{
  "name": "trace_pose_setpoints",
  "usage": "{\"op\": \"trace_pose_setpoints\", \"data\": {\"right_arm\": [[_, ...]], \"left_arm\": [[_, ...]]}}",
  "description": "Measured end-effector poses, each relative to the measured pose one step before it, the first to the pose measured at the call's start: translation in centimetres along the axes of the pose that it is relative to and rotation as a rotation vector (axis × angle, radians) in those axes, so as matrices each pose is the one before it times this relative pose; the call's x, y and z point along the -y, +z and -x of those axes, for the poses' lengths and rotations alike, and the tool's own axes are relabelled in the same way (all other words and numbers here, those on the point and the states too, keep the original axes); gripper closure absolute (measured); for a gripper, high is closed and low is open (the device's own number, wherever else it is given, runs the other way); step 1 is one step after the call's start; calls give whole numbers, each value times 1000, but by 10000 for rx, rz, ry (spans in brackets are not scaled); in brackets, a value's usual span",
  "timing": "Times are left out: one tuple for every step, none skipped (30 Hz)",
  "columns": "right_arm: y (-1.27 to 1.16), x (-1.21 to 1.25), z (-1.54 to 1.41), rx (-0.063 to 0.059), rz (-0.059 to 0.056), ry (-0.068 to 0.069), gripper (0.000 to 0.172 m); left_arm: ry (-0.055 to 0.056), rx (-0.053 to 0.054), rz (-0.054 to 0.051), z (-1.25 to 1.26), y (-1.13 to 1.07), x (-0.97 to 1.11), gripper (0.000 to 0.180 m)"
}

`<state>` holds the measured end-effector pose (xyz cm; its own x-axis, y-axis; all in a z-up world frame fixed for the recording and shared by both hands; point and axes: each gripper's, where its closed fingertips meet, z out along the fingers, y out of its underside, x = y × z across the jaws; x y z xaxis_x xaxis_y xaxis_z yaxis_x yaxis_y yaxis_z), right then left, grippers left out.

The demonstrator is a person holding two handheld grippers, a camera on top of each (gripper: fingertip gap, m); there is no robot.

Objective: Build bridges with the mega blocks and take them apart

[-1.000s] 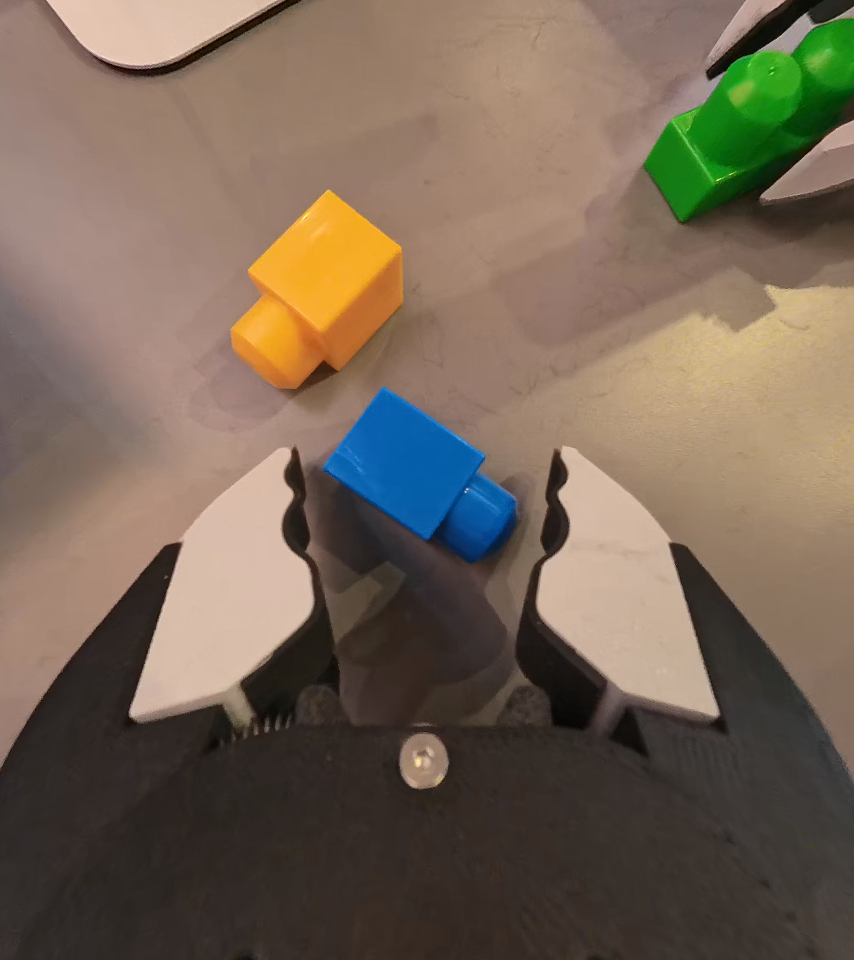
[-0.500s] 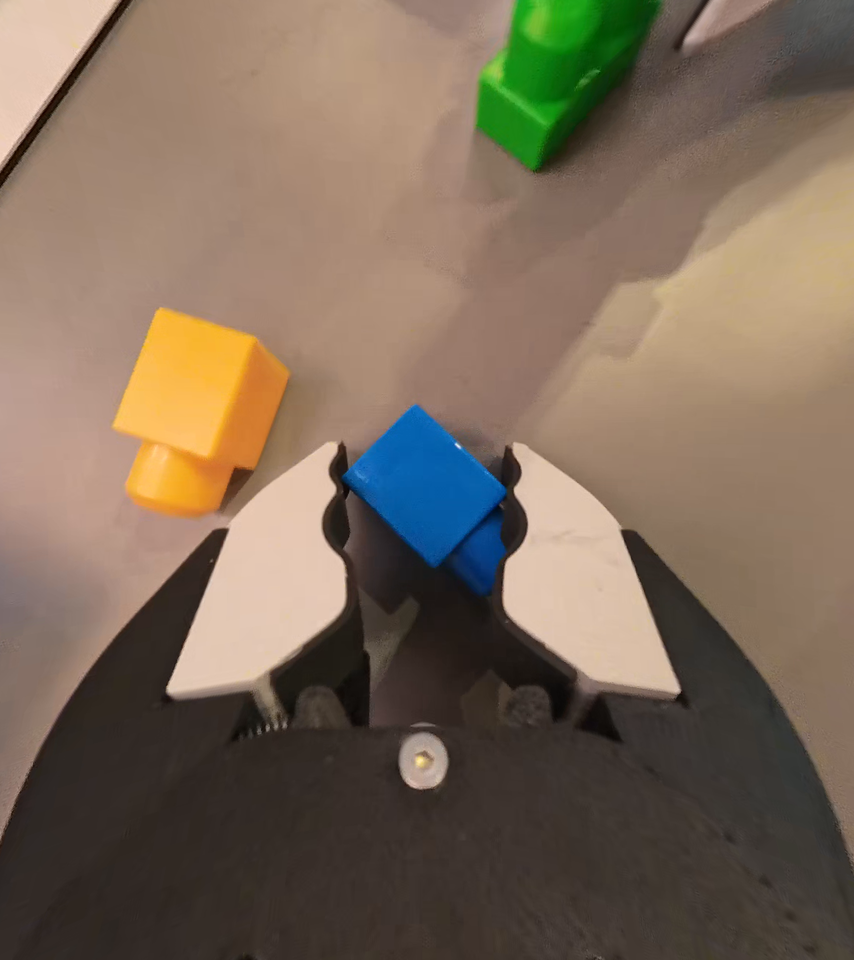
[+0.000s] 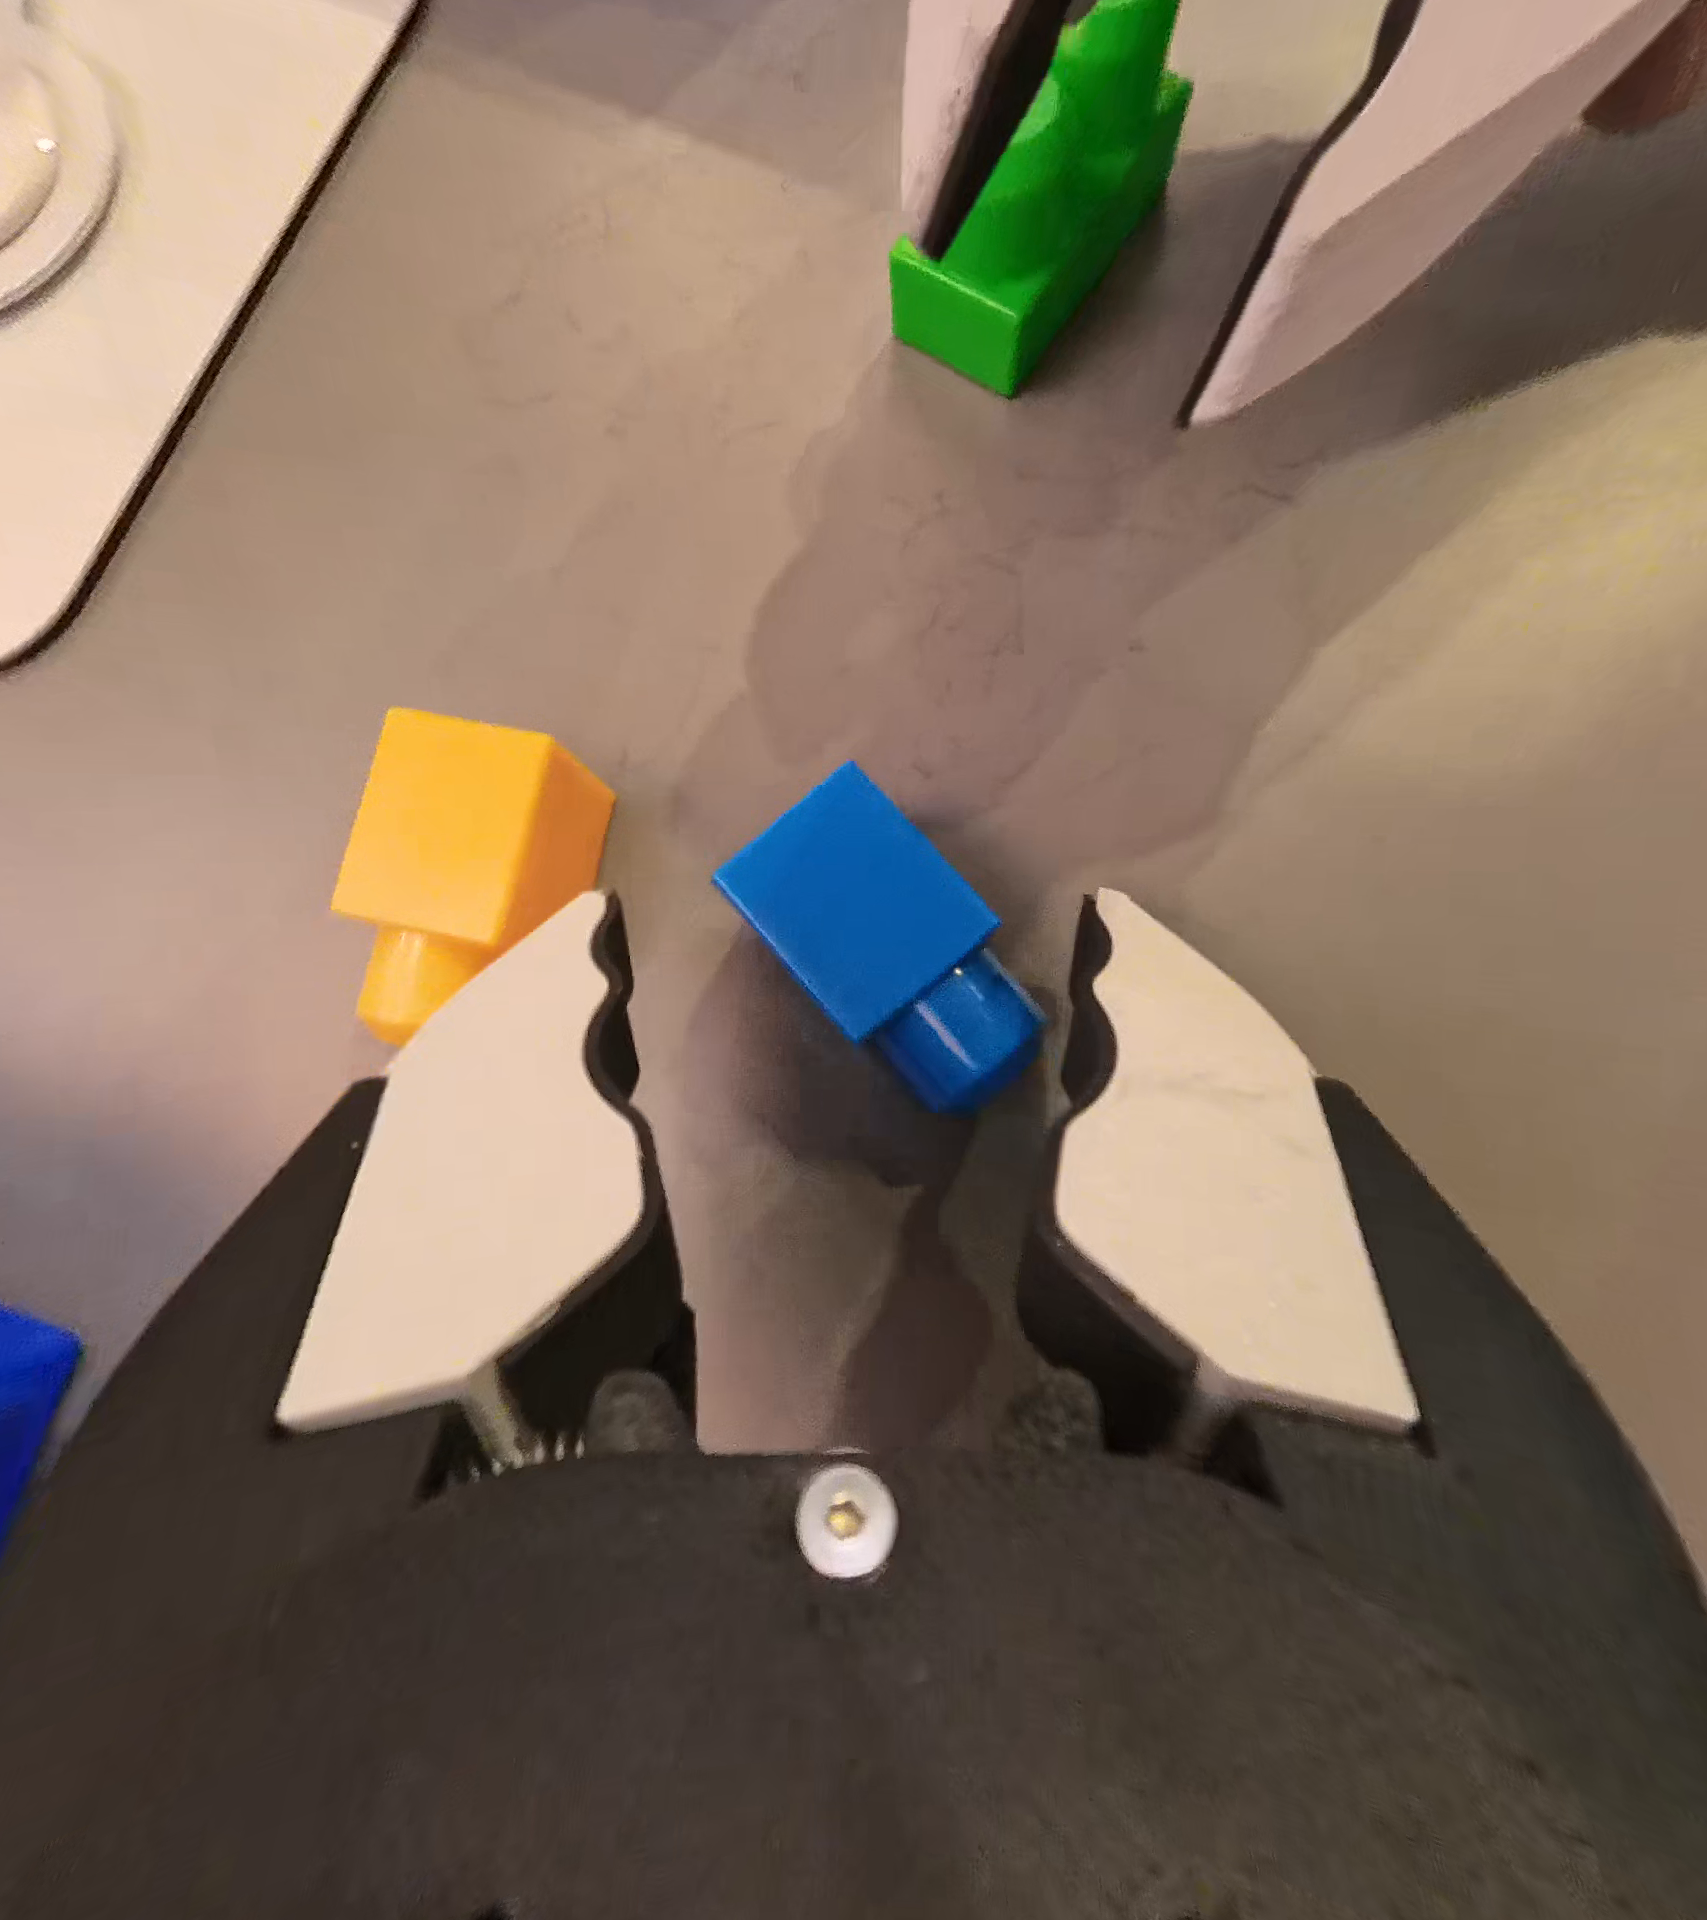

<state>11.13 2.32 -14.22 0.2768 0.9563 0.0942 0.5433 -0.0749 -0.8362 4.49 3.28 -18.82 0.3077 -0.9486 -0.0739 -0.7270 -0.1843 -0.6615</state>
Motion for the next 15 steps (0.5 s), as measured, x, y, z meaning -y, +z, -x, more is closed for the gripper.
{"op": "trace_pose_setpoints", "data": {"right_arm": [[214, 127, -106, -47, 24, -14, 131], [311, 90, 14, 31, 35, -45, 131], [376, -5, 76, 76, 73, -44, 130], [386, -72, 34, 34, 80, -35, 130], [343, -71, 22, 25, 62, -24, 131], [279, -62, 70, 56, 43, -8, 131], [212, -54, 70, 46, 40, -6, 131], [145, -51, 52, 7, 47, -23, 131], [86, 7, 26, -12, 17, -40, 131], [61, 74, 51, 20, -32, -27, 132], [47, 64, 27, 43, -28, 5, 132], [41, 16, -7, 41, -10, 21, 131], [-2, 19, 7, 46, -3, 13, 131], [-91, 75, 48, 44, -50, -27, 131], [-158, 146, 23, 18, -87, -28, 131]], "left_arm": [[-357, 168, -61, -215, -165, 1, 102], [-341, 91, -49, -373, -38, -7, 104], [-295, 147, 62, -294, 117, -167, 106], [-248, 267, 245, -52, 293, -439, 107], [-94, 223, 312, -31, 435, -550, 107], [-102, 122, 2, -60, 373, -102, 108], [-276, 32, -278, 21, 90, 288, 118], [-124, -122, 6, -121, 205, 16, 125], [-81, -237, -2, -261, 90, 108, 134], [28, -74, 40, -96, 53, 89, 140], [179, 5, 17, -8, 33, 93, 142], [154, -44, 33, -7, 20, 71, 143], [176, -135, -46, -91, 9, 126, 143], [270, -356, -271, -415, -110, 441, 144], [229, -316, -484, -394, -319, 756, 144]]}}
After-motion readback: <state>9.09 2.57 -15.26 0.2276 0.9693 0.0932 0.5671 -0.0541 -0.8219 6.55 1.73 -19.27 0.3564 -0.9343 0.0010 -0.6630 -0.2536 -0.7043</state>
